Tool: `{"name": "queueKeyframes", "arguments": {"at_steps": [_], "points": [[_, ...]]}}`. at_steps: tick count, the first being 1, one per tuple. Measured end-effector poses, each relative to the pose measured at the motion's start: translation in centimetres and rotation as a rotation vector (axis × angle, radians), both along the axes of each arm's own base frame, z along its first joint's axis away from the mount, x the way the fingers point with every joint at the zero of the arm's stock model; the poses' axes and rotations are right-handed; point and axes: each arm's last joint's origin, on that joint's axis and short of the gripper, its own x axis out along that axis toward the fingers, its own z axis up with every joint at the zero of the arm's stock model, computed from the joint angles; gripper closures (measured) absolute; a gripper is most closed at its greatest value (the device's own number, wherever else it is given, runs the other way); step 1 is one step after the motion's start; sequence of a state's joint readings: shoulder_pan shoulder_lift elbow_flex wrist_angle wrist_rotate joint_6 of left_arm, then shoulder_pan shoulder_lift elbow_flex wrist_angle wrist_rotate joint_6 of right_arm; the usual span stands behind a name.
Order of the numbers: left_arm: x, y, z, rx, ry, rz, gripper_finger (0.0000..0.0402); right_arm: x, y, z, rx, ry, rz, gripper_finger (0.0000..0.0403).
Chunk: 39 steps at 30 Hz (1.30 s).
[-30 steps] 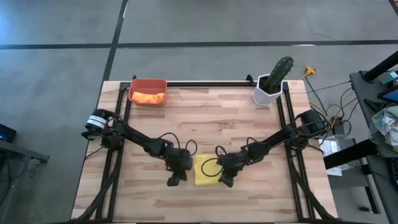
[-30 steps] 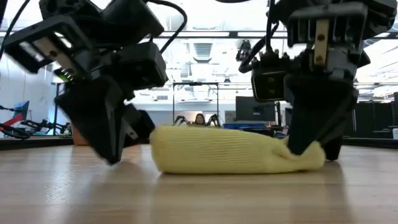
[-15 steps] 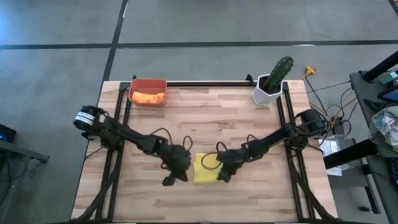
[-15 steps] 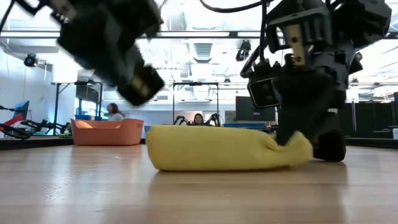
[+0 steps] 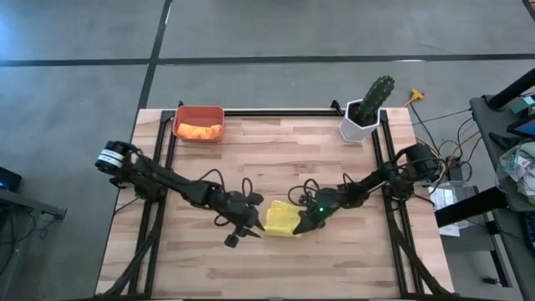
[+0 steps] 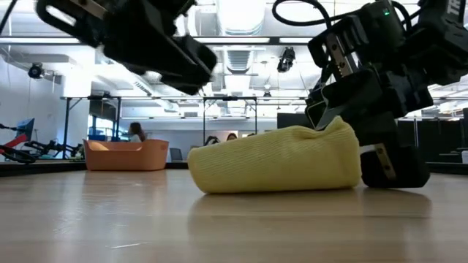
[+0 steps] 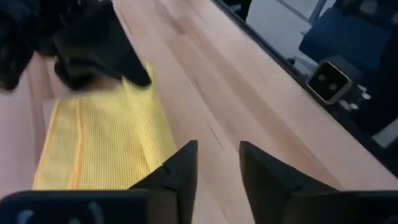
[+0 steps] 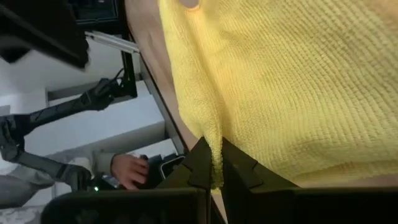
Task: Roll microfiber towels into tight, uniform cylinder then place into a basket
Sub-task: Roll the yellow towel
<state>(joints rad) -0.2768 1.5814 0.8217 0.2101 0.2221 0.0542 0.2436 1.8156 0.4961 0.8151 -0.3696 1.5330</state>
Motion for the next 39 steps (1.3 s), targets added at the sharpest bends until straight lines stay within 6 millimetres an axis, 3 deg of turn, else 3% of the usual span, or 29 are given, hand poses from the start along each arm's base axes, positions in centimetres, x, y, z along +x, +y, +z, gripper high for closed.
{"name": "queueKeyframes", "arguments": {"at_steps": [5,11,19,30,34,39], "points": [[1.6,-0.4,-1.9,0.003,-0.08,0.014,0.0265,0.2,0.0,-0.1,-0.02,0.016,-0.036,0.039],[3.0,-0.5,-6.1,0.068,0.0,0.09,0.0236,0.2,0.0,0.0,-0.014,0.018,-0.052,0.039],[4.3,-0.4,-6.7,0.134,-0.017,0.206,0.0212,0.5,0.5,0.1,-0.025,0.017,-0.03,0.039],[4.3,-0.7,-10.4,0.056,0.125,0.134,0.0211,0.5,0.8,0.4,-0.074,-0.029,0.041,0.0388],[4.2,-0.8,-10.1,0.038,0.134,0.125,0.0211,0.4,0.8,1.1,-0.125,-0.082,0.075,0.0359],[3.8,-0.7,-9.3,0.035,0.173,0.122,0.0211,-0.1,0.6,2.3,-0.205,-0.112,0.118,0.029]]}}
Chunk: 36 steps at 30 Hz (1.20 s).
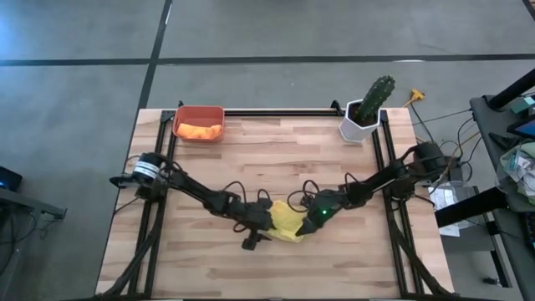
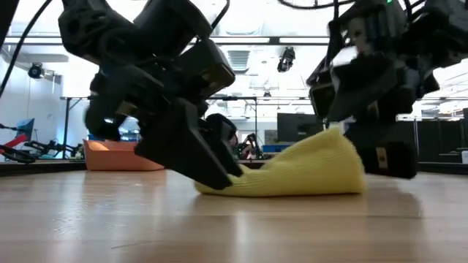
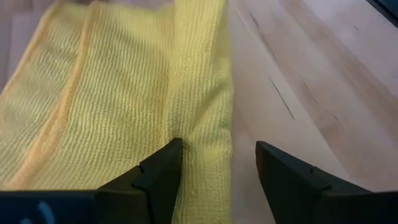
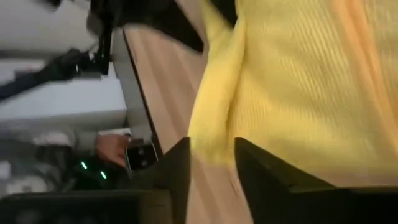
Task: Roll microfiber towels into tight, uniform cylinder then place into a basket
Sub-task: Roll the yellow towel
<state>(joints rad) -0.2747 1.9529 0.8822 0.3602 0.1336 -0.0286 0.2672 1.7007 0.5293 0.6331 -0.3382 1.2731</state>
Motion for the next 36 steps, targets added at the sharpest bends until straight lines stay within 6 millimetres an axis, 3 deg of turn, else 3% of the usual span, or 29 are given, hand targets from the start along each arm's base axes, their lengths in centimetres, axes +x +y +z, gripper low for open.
{"name": "queueKeyframes", "arguments": {"at_steps": [4,8,10,16,19,29,36], "points": [[-0.8,0.2,-0.1,-0.016,0.113,0.032,0.0215,-0.7,-0.1,1.5,-0.108,-0.058,0.078,0.0237],[-1.2,0.2,-0.4,-0.061,0.176,0.034,0.0227,-0.6,-0.1,4.1,-0.308,-0.275,0.204,0.0216],[-1.2,0.1,-0.3,-0.096,0.187,0.032,0.0234,-0.2,0.4,5.6,-0.485,-0.358,0.3,0.0218],[-1.1,0.0,0.2,-0.13,0.186,0.032,0.0249,1.4,1.8,8.7,-1.154,-0.384,0.69,0.0234],[-1.1,0.1,0.3,-0.134,0.173,0.031,0.0251,3.0,2.6,9.2,-1.311,-0.483,0.831,0.0238],[-1.0,0.2,0.3,-0.133,0.169,0.029,0.0251,7.4,5.0,8.2,-1.342,-0.522,1.039,0.0239],[-1.0,0.2,0.3,-0.132,0.168,0.029,0.0251,6.8,5.7,7.0,-1.273,-0.494,1.139,0.0241]]}}
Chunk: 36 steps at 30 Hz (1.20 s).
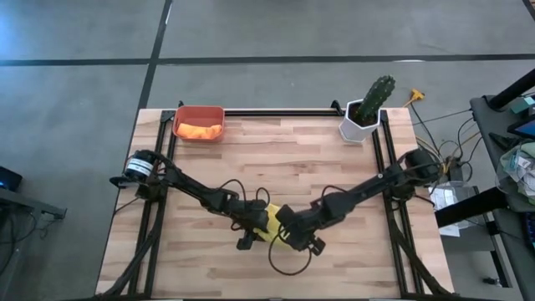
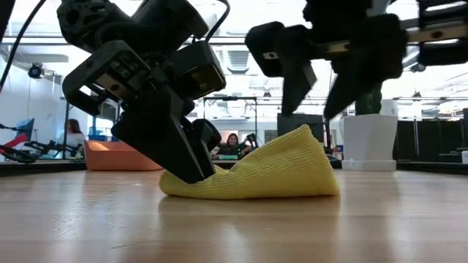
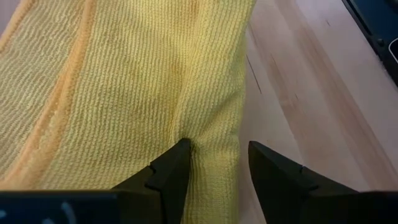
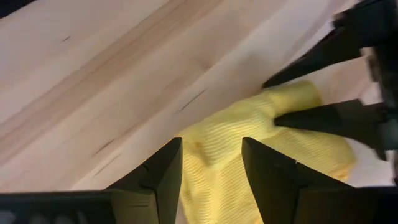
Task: Roll microfiber towels into tight, uniform cylinder then place into a basket
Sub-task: Roll the yellow towel
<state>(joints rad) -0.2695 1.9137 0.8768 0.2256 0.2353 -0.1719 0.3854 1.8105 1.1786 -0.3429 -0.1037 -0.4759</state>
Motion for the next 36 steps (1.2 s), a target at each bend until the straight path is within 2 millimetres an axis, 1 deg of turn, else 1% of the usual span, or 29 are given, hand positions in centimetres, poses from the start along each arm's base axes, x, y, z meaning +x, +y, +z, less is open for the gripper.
{"name": "queueKeyframes", "arguments": {"at_steps": [3,6,9,14,20,23,26,28,33,36], "points": [[0.0,0.0,0.0,0.0,-0.005,0.002,0.0251,-0.5,0.4,-0.5,-0.005,0.004,0.02,0.0241],[0.1,0.0,0.0,0.003,-0.01,0.005,0.0251,-0.5,0.9,-1.1,-0.013,-0.029,0.034,0.0242],[0.2,0.0,0.2,-0.001,-0.026,0.006,0.0251,-0.5,1.0,-1.8,-0.086,-0.07,-0.005,0.025],[0.3,0.0,0.2,-0.004,-0.036,0.009,0.0251,-0.5,0.8,-2.4,-0.108,-0.104,-0.032,0.0271],[0.5,-0.1,0.5,-0.012,-0.058,0.013,0.0251,-1.3,0.6,-3.4,-0.087,-0.051,-0.085,0.03],[0.6,-0.1,0.6,-0.013,-0.063,0.014,0.0251,-1.6,0.8,-3.6,-0.069,-0.032,-0.117,0.0324],[0.5,-0.1,0.5,-0.014,-0.056,0.011,0.0251,-1.8,1.0,-3.6,-0.027,0.001,-0.188,0.0361],[0.5,0.0,0.5,-0.014,-0.053,0.011,0.0251,-2.1,0.9,-3.9,0.011,0.038,-0.265,0.0385],[0.5,0.0,0.5,-0.017,-0.059,0.009,0.0251,-3.2,0.7,-5.3,0.131,0.127,-0.493,0.0393],[0.5,-0.1,0.5,-0.018,-0.063,0.01,0.0251,-3.9,1.0,-6.0,0.205,0.129,-0.571,0.0394]]}}
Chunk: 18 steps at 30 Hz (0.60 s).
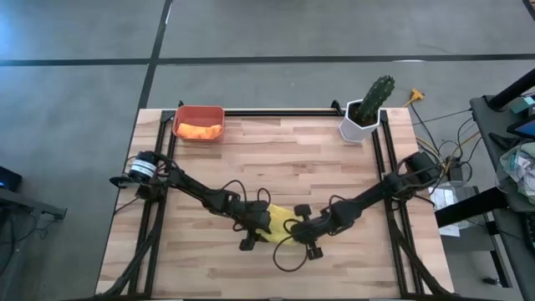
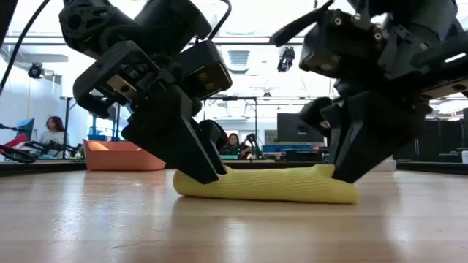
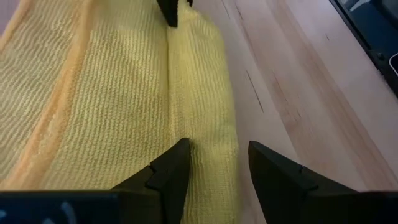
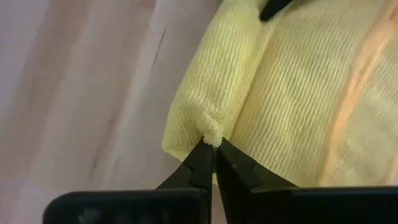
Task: Roll microfiber towels into tight, uniform cylinder then place into a basket
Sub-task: Roll the yellow towel
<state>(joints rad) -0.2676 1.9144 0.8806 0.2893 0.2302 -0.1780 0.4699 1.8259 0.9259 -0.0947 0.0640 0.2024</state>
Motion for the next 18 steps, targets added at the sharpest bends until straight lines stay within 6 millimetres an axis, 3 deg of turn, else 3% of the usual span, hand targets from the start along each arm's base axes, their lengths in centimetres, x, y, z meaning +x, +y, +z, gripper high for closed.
{"name": "queueKeyframes", "arguments": {"at_steps": [5,14,18], "points": [[0.4,-0.1,0.3,-0.043,0.016,0.035,0.0265,-0.6,0.3,-0.8,0.173,-0.022,-0.089,0.0394],[0.2,-0.2,0.2,-0.101,0.084,0.03,0.0386,-1.5,-0.1,-1.9,0.348,-0.015,-0.274,0.0394],[0.1,0.0,0.2,-0.135,0.114,0.051,0.0392,-1.5,-0.1,-2.0,0.368,-0.007,-0.302,0.0394]]}}
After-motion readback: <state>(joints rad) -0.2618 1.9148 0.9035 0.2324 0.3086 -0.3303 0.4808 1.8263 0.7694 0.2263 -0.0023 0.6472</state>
